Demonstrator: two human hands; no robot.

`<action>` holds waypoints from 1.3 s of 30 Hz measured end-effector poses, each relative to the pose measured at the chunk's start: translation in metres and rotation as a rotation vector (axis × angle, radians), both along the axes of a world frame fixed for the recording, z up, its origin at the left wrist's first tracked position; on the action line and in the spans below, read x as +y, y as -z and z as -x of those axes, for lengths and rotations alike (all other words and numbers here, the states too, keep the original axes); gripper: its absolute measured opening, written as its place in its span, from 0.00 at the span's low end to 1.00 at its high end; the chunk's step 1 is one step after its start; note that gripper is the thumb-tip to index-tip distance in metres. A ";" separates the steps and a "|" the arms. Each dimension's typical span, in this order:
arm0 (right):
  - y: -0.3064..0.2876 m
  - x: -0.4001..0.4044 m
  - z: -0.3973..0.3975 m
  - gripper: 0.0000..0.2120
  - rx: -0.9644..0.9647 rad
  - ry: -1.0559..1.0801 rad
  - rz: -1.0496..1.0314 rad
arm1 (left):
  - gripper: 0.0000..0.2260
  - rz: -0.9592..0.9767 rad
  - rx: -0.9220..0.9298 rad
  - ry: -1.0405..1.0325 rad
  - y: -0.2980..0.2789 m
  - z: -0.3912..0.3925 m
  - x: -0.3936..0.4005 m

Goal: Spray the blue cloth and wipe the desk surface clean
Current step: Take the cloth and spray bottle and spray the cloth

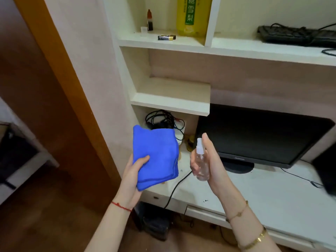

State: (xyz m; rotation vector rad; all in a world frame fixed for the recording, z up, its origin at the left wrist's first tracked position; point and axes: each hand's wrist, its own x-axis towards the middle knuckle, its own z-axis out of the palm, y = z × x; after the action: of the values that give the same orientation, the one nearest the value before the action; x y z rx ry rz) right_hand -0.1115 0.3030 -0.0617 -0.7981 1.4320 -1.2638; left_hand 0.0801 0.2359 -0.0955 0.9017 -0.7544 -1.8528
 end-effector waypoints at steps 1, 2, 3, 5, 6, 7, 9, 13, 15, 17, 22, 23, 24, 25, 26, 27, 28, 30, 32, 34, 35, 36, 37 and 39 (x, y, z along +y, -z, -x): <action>0.004 0.002 -0.002 0.38 0.017 0.011 -0.053 | 0.17 0.000 -0.004 0.008 0.005 -0.002 0.003; 0.007 0.005 -0.004 0.38 0.013 0.012 -0.095 | 0.17 0.001 -0.012 0.016 0.010 -0.004 0.005; 0.010 0.007 -0.005 0.37 0.000 0.005 -0.126 | 0.18 0.001 -0.017 0.021 0.015 -0.007 0.007; 0.015 0.011 -0.009 0.35 -0.029 -0.007 -0.166 | 0.18 -0.004 -0.028 0.020 0.023 -0.010 0.012; 0.018 0.011 -0.010 0.34 -0.037 -0.014 -0.172 | 0.18 -0.004 -0.034 0.018 0.027 -0.011 0.014; 0.020 0.011 -0.013 0.34 -0.043 -0.020 -0.175 | 0.18 -0.004 -0.036 0.016 0.030 -0.012 0.016; 0.026 0.010 -0.017 0.34 -0.055 -0.024 -0.189 | 0.19 -0.007 -0.039 0.010 0.034 -0.012 0.019; 0.034 0.006 -0.025 0.32 -0.034 -0.045 -0.246 | 0.21 -0.005 -0.071 -0.019 0.040 -0.012 0.021; 0.037 0.004 -0.029 0.33 0.005 -0.034 -0.262 | 0.22 -0.018 -0.072 -0.021 0.042 -0.013 0.021; 0.039 0.001 -0.032 0.33 0.057 -0.001 -0.274 | 0.23 -0.027 -0.068 -0.018 0.043 -0.015 0.021; 0.039 -0.005 -0.035 0.27 0.179 0.065 -0.272 | 0.22 -0.008 -0.043 0.004 0.046 -0.018 0.020; 0.040 -0.006 -0.035 0.28 0.197 0.072 -0.266 | 0.22 -0.008 -0.029 0.009 0.046 -0.018 0.020; 0.040 -0.007 -0.036 0.28 0.213 0.090 -0.258 | 0.23 -0.007 -0.015 0.011 0.046 -0.019 0.019; 0.042 -0.008 -0.036 0.29 0.228 0.115 -0.246 | 0.23 -0.009 -0.001 0.013 0.046 -0.020 0.019; 0.043 -0.009 -0.035 0.30 0.244 0.149 -0.232 | 0.24 -0.016 0.014 0.016 0.046 -0.020 0.018; 0.046 -0.011 -0.034 0.31 0.270 0.187 -0.211 | 0.24 -0.025 0.027 0.017 0.046 -0.021 0.017; 0.048 -0.013 -0.032 0.31 0.312 0.230 -0.185 | 0.25 -0.033 0.035 0.018 0.046 -0.022 0.016; 0.057 -0.016 -0.028 0.31 0.463 0.316 -0.122 | 0.23 -0.042 0.033 0.015 0.047 -0.024 0.014; 0.066 -0.018 -0.025 0.30 0.643 0.394 -0.084 | 0.20 -0.060 0.012 -0.001 0.049 -0.024 0.011; 0.069 -0.020 -0.026 0.28 0.774 0.450 -0.036 | 0.20 -0.080 -0.008 -0.010 0.051 -0.025 0.009; 0.068 -0.021 -0.027 0.27 0.814 0.468 -0.017 | 0.20 -0.089 -0.013 -0.009 0.052 -0.026 0.008; 0.067 -0.022 -0.027 0.27 0.840 0.475 -0.008 | 0.20 -0.096 -0.016 -0.005 0.052 -0.026 0.007; 0.067 -0.023 -0.027 0.27 0.855 0.473 -0.003 | 0.20 -0.100 -0.020 -0.001 0.053 -0.027 0.007; 0.070 -0.024 -0.026 0.28 0.855 0.447 0.011 | 0.19 -0.105 -0.027 0.009 0.054 -0.028 0.006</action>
State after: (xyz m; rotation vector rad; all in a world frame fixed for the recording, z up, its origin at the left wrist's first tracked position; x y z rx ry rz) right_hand -0.0850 0.2793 -0.1315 -1.1406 2.3901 -1.3111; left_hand 0.1082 0.2416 -0.1491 0.9933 -0.6843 -1.9057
